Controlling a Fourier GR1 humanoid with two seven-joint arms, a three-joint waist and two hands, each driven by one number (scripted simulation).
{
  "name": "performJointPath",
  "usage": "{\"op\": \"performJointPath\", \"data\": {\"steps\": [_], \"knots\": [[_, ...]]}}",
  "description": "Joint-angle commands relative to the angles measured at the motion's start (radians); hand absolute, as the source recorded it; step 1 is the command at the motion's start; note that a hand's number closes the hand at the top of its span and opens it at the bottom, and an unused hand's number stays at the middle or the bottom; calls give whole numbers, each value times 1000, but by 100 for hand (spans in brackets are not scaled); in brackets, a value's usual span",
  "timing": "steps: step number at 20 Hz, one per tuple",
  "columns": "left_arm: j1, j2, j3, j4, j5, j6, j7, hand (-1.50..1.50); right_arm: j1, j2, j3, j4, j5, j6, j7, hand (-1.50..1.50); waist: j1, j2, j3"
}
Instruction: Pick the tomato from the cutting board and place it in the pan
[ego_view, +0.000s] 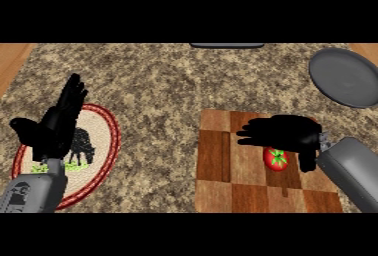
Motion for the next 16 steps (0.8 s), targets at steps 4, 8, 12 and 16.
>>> {"op": "performJointPath", "data": {"steps": [4, 8, 12, 16], "knots": [[-90, 10, 57, 43, 14, -34, 34, 0, 5, 49, -24, 31, 105, 41, -48, -150, -4, 0, 0], [-63, -26, 21, 54, -35, -6, 4, 0, -7, 134, 25, 144, 156, -13, -70, 150, 3, 2, 0], [-54, -35, 34, 78, -29, -13, -21, 0, -30, 59, 23, 56, 136, -2, -200, 150, -2, 1, 0], [-55, -9, 59, 32, -17, -39, 15, 0, 24, 122, 28, 38, 185, -3, -129, 150, -3, -1, 0]]}}
